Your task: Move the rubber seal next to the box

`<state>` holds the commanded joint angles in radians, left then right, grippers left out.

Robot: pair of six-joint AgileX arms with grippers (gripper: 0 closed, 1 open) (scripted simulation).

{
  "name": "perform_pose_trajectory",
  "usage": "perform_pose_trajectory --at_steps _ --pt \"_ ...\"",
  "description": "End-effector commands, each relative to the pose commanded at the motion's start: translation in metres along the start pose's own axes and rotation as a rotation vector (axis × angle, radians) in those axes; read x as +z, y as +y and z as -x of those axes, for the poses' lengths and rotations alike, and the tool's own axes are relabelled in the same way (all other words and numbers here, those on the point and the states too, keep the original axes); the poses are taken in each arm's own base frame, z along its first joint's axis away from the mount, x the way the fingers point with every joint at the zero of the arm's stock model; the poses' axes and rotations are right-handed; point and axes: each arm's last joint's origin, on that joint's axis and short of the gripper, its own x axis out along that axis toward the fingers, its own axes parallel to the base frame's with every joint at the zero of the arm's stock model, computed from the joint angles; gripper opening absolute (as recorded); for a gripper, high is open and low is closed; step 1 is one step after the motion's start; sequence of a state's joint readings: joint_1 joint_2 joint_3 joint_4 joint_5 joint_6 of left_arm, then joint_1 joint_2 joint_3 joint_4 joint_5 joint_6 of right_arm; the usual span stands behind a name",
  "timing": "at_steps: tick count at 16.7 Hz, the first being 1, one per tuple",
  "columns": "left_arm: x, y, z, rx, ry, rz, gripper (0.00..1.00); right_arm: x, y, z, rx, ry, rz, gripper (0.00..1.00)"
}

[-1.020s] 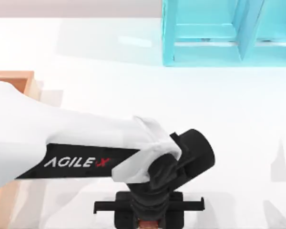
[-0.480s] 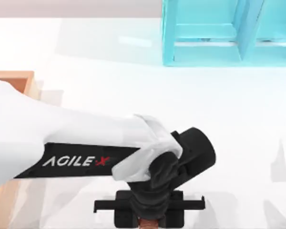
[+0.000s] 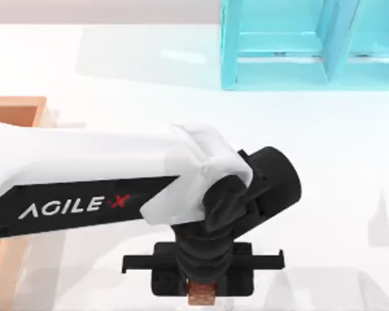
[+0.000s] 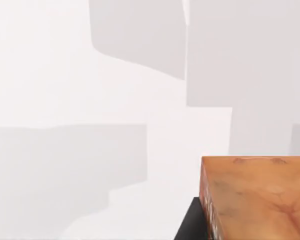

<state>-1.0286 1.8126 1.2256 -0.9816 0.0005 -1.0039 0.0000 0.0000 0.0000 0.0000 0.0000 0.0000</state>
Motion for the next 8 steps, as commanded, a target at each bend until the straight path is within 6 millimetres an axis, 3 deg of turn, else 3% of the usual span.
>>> perform_pose_trajectory --at_steps 4,8 --pt "0.003 0.005 0.001 0.007 0.004 0.000 0.00 0.000 0.000 0.000 0.000 0.000 0.000 1.00" --pt "0.025 0.052 0.026 0.013 0.013 0.013 0.00 0.000 0.000 0.000 0.000 0.000 0.000 1.00"
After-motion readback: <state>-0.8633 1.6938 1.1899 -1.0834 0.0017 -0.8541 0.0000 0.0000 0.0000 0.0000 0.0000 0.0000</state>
